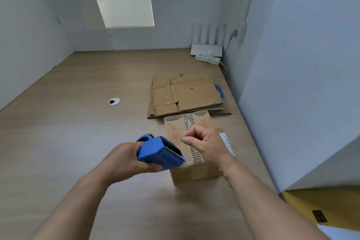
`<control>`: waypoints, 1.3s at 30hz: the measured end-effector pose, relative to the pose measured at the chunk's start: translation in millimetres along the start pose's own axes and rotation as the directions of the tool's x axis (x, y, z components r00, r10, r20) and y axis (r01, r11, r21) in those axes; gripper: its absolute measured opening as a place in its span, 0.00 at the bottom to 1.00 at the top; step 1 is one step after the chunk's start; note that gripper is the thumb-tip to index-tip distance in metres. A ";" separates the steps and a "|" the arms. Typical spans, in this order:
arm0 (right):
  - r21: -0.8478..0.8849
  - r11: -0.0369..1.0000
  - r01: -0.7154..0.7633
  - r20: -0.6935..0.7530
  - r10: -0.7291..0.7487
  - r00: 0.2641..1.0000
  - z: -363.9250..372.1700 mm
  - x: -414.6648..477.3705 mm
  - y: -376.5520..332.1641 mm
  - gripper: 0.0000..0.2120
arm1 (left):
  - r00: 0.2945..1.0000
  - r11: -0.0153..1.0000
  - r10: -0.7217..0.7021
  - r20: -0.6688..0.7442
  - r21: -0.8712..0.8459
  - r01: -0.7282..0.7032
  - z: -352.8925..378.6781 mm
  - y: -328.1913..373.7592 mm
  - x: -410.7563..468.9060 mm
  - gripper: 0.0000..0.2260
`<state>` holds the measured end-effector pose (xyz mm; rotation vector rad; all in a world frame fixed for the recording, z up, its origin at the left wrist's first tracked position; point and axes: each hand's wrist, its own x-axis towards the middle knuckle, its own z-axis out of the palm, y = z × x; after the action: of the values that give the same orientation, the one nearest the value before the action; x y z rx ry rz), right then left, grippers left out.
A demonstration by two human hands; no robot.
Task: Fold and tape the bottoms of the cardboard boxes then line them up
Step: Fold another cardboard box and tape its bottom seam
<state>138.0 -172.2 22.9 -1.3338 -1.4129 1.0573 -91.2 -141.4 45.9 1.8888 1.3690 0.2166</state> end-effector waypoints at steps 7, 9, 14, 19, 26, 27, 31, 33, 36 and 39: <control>0.028 1.000 -0.011 -0.048 0.012 0.999 -6.6 -17.8 -4.4 0.08 | 0.988 0.995 -0.028 0.150 -0.095 0.042 -4.2 20.0 -4.4 0.31; 0.041 0.999 -0.034 -0.072 0.037 0.997 -8.8 -22.9 -4.2 0.09 | 0.983 0.995 -0.031 0.182 -0.086 0.048 -3.5 24.1 -5.1 0.41; 0.016 0.988 -0.156 -0.193 0.157 0.969 -17.1 -40.1 4.5 0.10 | 0.973 0.994 -0.096 0.210 -0.037 0.106 -12.2 22.4 -8.5 0.40; 0.105 0.960 -0.260 -0.417 0.280 0.865 -69.8 -55.5 23.4 0.12 | 0.943 0.965 -0.260 0.209 0.079 0.249 -45.8 -14.1 -27.7 0.45; 0.057 0.934 -0.352 -0.431 0.341 0.835 -55.8 -56.2 57.2 0.16 | 0.885 0.924 -0.367 0.287 0.225 0.310 -45.7 -15.1 -17.7 0.48; 0.059 0.933 -0.354 -0.444 0.342 0.828 -55.3 -56.5 59.9 0.16 | 0.881 0.920 -0.375 0.288 0.236 0.314 -45.9 -15.7 -16.0 0.48; 0.053 0.926 -0.375 -0.461 0.355 0.813 -51.7 -55.5 65.9 0.15 | 0.876 0.908 -0.391 0.282 0.274 0.316 -43.3 -16.6 -5.8 0.47; 0.057 0.918 -0.392 -0.468 0.371 0.802 -51.6 -53.7 69.5 0.15 | 0.875 0.902 -0.399 0.275 0.288 0.321 -40.6 -17.4 1.0 0.47; 0.061 0.904 -0.423 -0.472 0.400 0.786 -53.2 -52.3 77.9 0.14 | 0.864 0.888 -0.426 0.268 0.307 0.342 -32.2 -17.4 12.4 0.43; 0.049 0.888 -0.457 -0.453 0.428 0.782 -53.9 -50.7 85.1 0.14 | 0.848 0.869 -0.461 0.261 0.326 0.372 -21.0 -16.4 24.4 0.41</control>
<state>211.1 -218.1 -49.8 -1.8790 -0.7994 0.9069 -104.8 -108.2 42.1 1.6727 1.5857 -0.5103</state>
